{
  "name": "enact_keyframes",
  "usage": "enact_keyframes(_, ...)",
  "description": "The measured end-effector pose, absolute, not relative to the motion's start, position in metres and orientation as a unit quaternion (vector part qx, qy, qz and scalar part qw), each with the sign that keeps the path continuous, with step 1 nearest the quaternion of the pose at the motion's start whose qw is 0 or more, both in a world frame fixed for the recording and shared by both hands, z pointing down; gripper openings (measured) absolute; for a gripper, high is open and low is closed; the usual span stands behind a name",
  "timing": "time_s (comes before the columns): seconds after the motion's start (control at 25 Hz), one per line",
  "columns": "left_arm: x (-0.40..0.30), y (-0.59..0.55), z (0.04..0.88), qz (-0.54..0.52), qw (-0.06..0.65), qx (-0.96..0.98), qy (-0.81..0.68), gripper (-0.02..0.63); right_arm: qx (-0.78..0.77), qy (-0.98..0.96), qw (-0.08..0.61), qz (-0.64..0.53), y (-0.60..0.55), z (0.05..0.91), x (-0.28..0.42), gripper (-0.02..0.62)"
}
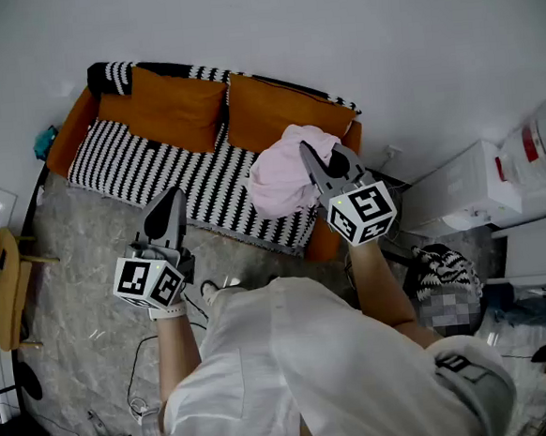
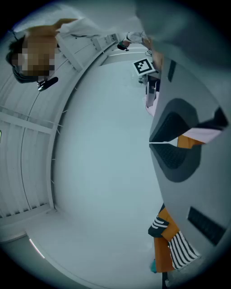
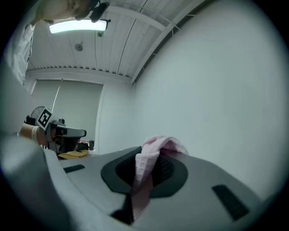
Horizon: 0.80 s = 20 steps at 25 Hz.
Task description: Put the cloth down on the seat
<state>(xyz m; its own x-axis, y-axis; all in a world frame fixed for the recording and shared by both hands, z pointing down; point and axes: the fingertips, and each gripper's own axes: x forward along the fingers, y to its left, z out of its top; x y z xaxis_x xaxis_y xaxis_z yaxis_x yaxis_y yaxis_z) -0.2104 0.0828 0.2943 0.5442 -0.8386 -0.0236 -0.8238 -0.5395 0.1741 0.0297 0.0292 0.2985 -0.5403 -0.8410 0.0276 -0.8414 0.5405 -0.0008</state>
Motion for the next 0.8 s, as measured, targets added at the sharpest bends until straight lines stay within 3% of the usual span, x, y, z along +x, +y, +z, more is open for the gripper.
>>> enact_keyframes(0.8, -0.208, 0.088, 0.310, -0.047, 0.086, 0.872, -0.479, 0.025, 0.487, -0.873, 0.029, 0.011, 0.026, 0.314, 0.042, 0.038)
